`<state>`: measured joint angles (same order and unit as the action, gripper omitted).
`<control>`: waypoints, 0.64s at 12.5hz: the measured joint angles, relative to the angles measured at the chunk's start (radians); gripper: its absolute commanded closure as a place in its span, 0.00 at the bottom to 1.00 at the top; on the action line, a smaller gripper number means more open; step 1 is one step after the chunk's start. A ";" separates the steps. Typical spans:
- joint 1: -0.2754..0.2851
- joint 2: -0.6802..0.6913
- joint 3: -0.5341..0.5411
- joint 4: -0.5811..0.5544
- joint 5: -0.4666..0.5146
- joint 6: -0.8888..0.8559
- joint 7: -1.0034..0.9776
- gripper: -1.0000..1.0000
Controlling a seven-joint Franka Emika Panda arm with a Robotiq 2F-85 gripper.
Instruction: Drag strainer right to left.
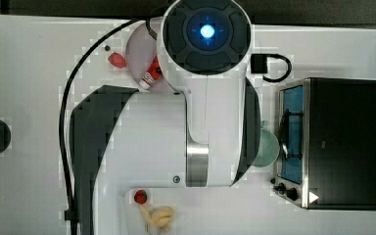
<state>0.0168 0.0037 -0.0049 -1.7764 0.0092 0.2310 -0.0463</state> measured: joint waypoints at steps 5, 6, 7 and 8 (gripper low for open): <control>-0.026 -0.515 -0.086 -0.378 -0.060 -0.205 0.082 0.00; -0.028 -0.574 -0.094 -0.390 -0.059 -0.181 0.082 0.00; -0.035 -0.604 -0.092 -0.390 -0.058 -0.166 0.094 0.00; -0.050 -0.605 -0.082 -0.392 -0.055 -0.144 0.108 0.00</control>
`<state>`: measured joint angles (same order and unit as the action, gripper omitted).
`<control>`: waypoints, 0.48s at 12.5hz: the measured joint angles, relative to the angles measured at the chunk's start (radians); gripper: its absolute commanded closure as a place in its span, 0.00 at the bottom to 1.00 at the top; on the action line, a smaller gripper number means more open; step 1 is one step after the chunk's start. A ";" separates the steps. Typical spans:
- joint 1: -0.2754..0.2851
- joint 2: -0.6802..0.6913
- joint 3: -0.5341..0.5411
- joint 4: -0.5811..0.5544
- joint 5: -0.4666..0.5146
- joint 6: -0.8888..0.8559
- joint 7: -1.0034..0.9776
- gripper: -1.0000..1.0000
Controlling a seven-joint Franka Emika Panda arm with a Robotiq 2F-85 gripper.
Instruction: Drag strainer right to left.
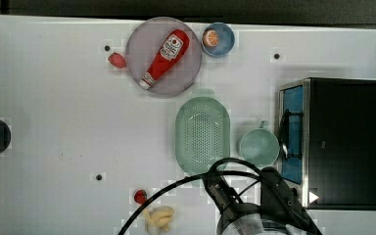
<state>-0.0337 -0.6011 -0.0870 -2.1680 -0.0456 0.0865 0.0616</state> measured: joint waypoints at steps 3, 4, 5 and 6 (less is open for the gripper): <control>0.009 0.144 0.017 -0.033 0.017 0.158 0.103 0.00; 0.010 0.218 0.035 -0.074 0.013 0.239 0.154 0.00; 0.014 0.292 0.040 -0.127 -0.005 0.297 0.202 0.00; 0.021 0.371 0.036 -0.186 -0.009 0.354 0.240 0.00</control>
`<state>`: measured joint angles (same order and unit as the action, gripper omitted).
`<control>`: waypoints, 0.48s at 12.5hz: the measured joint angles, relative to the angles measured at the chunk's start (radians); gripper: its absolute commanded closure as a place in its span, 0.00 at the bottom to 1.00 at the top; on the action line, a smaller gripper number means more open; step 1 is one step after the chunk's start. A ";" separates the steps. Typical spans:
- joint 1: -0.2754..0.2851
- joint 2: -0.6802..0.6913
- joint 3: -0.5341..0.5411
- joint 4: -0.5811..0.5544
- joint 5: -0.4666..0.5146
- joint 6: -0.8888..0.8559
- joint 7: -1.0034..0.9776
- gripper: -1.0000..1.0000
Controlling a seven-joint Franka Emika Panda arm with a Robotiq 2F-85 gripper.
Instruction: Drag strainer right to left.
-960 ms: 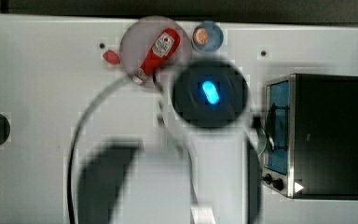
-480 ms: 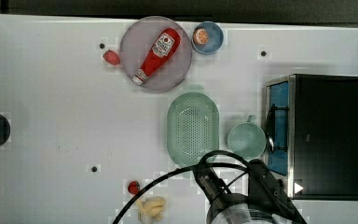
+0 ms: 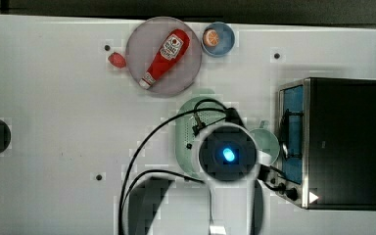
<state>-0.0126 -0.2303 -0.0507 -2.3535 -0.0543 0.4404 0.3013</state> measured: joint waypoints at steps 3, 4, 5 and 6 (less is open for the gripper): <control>0.008 0.219 -0.004 -0.111 -0.004 0.199 0.076 0.00; 0.005 0.268 0.006 -0.129 -0.004 0.257 0.087 0.00; 0.010 0.309 0.003 -0.133 -0.002 0.330 0.111 0.00; 0.011 0.340 0.003 -0.123 0.004 0.383 0.135 0.00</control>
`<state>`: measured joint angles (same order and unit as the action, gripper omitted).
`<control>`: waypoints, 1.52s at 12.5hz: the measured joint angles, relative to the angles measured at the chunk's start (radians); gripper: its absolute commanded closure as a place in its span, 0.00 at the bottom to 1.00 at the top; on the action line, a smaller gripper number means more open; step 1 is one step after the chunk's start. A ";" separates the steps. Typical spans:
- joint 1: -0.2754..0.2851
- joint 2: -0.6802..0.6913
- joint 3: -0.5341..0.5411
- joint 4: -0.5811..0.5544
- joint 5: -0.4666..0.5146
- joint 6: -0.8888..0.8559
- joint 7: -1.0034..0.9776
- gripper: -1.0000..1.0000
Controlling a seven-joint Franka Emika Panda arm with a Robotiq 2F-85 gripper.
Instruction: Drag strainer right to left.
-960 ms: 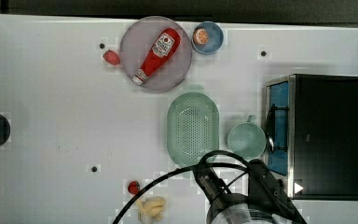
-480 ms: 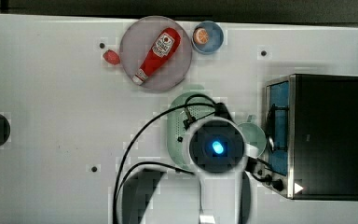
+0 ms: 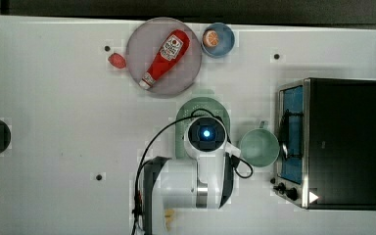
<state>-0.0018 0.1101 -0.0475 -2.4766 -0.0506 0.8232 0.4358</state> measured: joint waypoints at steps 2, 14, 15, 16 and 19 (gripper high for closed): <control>0.001 0.054 0.026 0.016 0.025 0.144 0.066 0.00; 0.054 0.271 0.073 -0.004 0.014 0.430 0.302 0.00; 0.055 0.270 0.075 -0.004 0.025 0.430 0.314 0.00; 0.060 0.266 0.083 -0.004 0.025 0.431 0.344 0.00; 0.098 0.278 0.098 0.004 0.027 0.447 0.438 0.00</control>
<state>0.0966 0.3884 0.0508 -2.4727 -0.0231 1.2705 0.8735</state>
